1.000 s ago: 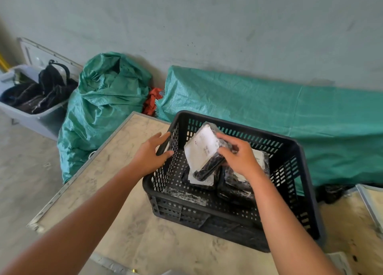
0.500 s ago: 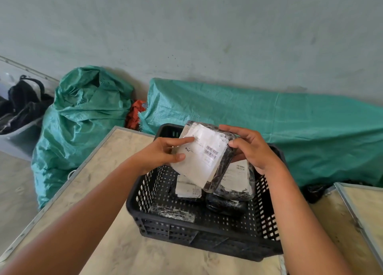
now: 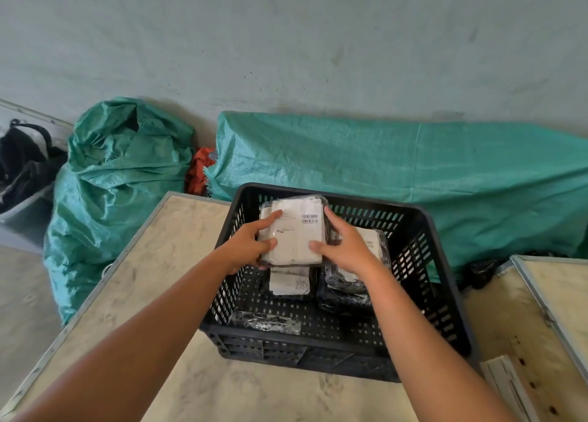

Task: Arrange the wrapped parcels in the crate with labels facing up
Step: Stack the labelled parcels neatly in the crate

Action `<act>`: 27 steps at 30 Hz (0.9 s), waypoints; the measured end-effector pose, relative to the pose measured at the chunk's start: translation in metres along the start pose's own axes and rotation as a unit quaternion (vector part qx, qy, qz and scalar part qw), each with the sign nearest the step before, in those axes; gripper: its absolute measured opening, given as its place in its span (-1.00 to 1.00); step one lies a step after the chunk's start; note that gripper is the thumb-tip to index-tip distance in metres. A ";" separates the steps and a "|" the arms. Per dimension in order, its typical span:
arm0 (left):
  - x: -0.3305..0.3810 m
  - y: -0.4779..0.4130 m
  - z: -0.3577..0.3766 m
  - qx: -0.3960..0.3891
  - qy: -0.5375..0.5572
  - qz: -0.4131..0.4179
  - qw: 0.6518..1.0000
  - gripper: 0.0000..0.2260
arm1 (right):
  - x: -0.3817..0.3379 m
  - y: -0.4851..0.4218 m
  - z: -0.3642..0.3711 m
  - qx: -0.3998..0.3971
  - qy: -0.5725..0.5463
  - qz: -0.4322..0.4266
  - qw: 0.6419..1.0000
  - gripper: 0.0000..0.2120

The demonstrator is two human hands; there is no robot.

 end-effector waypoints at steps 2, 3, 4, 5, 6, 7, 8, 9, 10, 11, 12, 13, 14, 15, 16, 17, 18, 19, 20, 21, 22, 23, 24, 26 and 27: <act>-0.012 -0.011 0.004 0.013 -0.079 -0.024 0.996 -0.36 | 0.018 -0.010 0.019 -0.006 0.034 0.035 0.999 0.02; -0.016 -0.018 0.007 0.017 -0.106 -0.031 0.994 -0.34 | 0.026 -0.015 0.027 -0.001 0.043 0.046 0.998 0.03; -0.020 -0.025 0.010 0.022 -0.123 -0.035 0.992 -0.33 | 0.033 -0.019 0.032 0.009 0.048 0.055 0.997 0.03; -0.024 -0.032 0.013 0.028 -0.133 -0.038 0.990 -0.33 | 0.039 -0.023 0.037 0.020 0.054 0.062 0.996 0.01; -0.028 -0.037 0.017 0.032 -0.140 -0.041 0.989 -0.32 | 0.044 -0.027 0.041 0.031 0.063 0.070 0.995 -0.01; -0.033 -0.042 0.021 0.033 -0.142 -0.048 0.988 -0.30 | 0.049 -0.031 0.045 0.038 0.076 0.078 0.993 -0.02; -0.040 -0.045 0.025 0.028 -0.140 -0.058 0.988 -0.26 | 0.055 -0.034 0.049 0.041 0.089 0.087 0.991 -0.03; -0.048 -0.048 0.030 0.019 -0.137 -0.067 0.988 -0.22 | 0.059 -0.037 0.053 0.042 0.103 0.095 0.989 -0.02; -0.057 -0.051 0.034 0.008 -0.134 -0.072 0.988 -0.17 | 0.063 -0.039 0.055 0.041 0.118 0.100 0.987 -0.01; -0.064 -0.053 0.037 0.000 -0.131 -0.072 0.989 -0.13 | 0.067 -0.041 0.058 0.039 0.134 0.104 0.985 0.00; -0.070 -0.055 0.039 -0.005 -0.131 -0.069 0.989 -0.10 | 0.071 -0.042 0.060 0.035 0.149 0.107 0.982 0.00; -0.075 -0.057 0.040 -0.005 -0.137 -0.067 0.988 -0.08 | 0.075 -0.042 0.062 0.030 0.159 0.110 0.981 0.00; -0.079 -0.059 0.040 -0.002 -0.147 -0.068 0.987 -0.06 | 0.079 -0.043 0.064 0.024 0.167 0.114 0.979 0.00; -0.082 -0.060 0.039 0.000 -0.165 -0.071 0.984 -0.05 | 0.083 -0.044 0.066 0.019 0.174 0.120 0.977 0.00; -0.086 -0.061 0.039 0.000 -0.191 -0.076 0.979 -0.04 | 0.086 -0.045 0.067 0.016 0.180 0.124 0.976 0.00; -0.089 -0.062 0.041 -0.006 -0.222 -0.081 0.972 -0.03 | 0.088 -0.046 0.069 0.013 0.186 0.127 0.974 0.00; -0.092 -0.063 0.043 -0.016 -0.249 -0.084 0.965 -0.02 | 0.089 -0.047 0.071 0.011 0.192 0.128 0.973 -0.01; -0.095 -0.063 0.044 -0.027 -0.268 -0.085 0.959 -0.01 | 0.090 -0.048 0.072 0.009 0.198 0.128 0.972 -0.01; -0.098 -0.064 0.046 -0.036 -0.280 -0.087 0.955 -0.01 | 0.092 -0.048 0.074 0.007 0.201 0.131 0.971 -0.01; -0.100 -0.065 0.047 -0.041 -0.290 -0.087 0.952 -0.01 | 0.094 -0.048 0.075 0.003 0.205 0.135 0.969 -0.01; -0.102 -0.066 0.048 -0.045 -0.302 -0.086 0.948 -0.02 | 0.096 -0.049 0.077 -0.003 0.207 0.140 0.968 -0.01; -0.103 -0.067 0.048 -0.047 -0.315 -0.086 0.944 -0.02 | 0.098 -0.049 0.079 -0.010 0.210 0.147 0.967 -0.02; -0.104 -0.068 0.049 -0.050 -0.332 -0.085 0.938 -0.03 | 0.100 -0.048 0.081 -0.018 0.215 0.155 0.964 -0.03; -0.105 -0.070 0.051 -0.058 -0.374 -0.074 0.923 -0.07 | 0.105 -0.047 0.084 -0.038 0.238 0.173 0.955 -0.09; -0.104 -0.071 0.053 -0.061 -0.391 -0.065 0.916 -0.09 | 0.107 -0.047 0.085 -0.049 0.252 0.179 0.950 -0.13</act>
Point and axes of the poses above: each hand's wrist, its own y-axis away from the middle knuckle, its own z-axis out of the palm, x = y × z, the point moved 8 cm from there along -y, towards the middle knuckle, and after that the axes turned 12 degrees about -y, right-handed, at the moved point
